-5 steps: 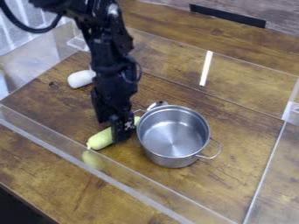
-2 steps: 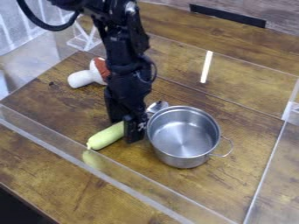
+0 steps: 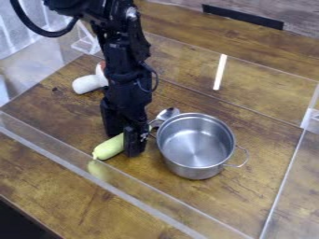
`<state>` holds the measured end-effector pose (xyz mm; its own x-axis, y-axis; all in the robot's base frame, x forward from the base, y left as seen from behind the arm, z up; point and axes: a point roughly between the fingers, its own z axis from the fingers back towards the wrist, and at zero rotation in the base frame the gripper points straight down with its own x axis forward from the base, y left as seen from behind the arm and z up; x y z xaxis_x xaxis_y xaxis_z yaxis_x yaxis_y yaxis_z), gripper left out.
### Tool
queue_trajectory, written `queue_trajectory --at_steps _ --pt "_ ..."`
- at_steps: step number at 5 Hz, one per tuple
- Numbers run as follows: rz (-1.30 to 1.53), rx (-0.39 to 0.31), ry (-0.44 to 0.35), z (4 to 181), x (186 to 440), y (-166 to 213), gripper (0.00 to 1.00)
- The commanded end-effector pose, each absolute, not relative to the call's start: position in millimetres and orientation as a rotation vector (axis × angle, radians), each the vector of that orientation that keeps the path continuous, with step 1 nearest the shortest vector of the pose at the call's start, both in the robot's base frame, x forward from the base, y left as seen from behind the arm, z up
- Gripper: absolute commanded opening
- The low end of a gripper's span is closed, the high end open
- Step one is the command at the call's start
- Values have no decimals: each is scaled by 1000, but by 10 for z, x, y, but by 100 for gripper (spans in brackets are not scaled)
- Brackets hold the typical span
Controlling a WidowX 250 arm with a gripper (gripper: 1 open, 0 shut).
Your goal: Move the green spoon to the left
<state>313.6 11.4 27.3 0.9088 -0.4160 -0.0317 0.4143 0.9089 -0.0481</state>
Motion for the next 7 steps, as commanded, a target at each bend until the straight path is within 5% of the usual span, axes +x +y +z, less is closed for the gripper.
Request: queue_trajectory --at_steps 1,4,7 --pt "-416 -21 -25 470 3213 234 0" --pt "-326 -12 -50 532 3144 279 0" --pt "-208 16 -97 1039 3181 380 0"
